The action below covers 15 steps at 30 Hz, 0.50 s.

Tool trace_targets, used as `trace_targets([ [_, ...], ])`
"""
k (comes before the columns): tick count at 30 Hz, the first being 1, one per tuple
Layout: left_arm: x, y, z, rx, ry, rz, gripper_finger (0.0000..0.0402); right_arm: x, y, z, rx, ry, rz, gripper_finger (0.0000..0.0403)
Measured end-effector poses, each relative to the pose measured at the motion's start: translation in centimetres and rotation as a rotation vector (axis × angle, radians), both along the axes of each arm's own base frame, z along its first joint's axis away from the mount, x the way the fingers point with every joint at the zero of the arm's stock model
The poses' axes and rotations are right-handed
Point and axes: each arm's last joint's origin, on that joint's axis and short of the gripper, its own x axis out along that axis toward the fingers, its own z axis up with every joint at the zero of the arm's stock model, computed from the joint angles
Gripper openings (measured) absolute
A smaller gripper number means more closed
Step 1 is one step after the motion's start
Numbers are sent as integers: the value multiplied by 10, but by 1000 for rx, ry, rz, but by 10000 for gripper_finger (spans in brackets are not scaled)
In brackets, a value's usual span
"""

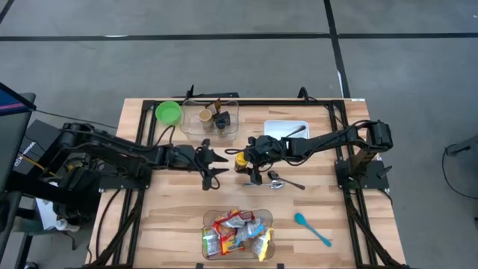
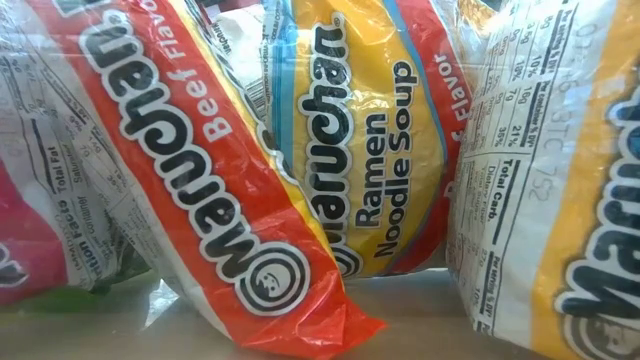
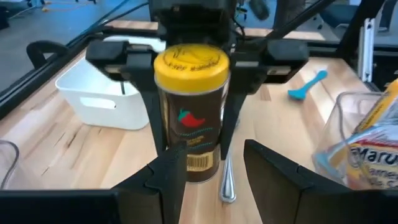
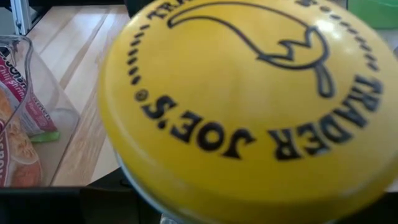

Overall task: Pick & Place Food Item
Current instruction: Put the yellow seasoning bottle into the top transparent bin

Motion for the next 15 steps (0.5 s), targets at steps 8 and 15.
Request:
trace_targets([
  [8, 14, -1, -12, 8, -29, -4, 156, 0, 0, 0, 0, -2, 0, 230],
  [15, 16, -1, -13, 42, -43, -5, 211, 0, 0, 0, 0, 1, 0, 230],
])
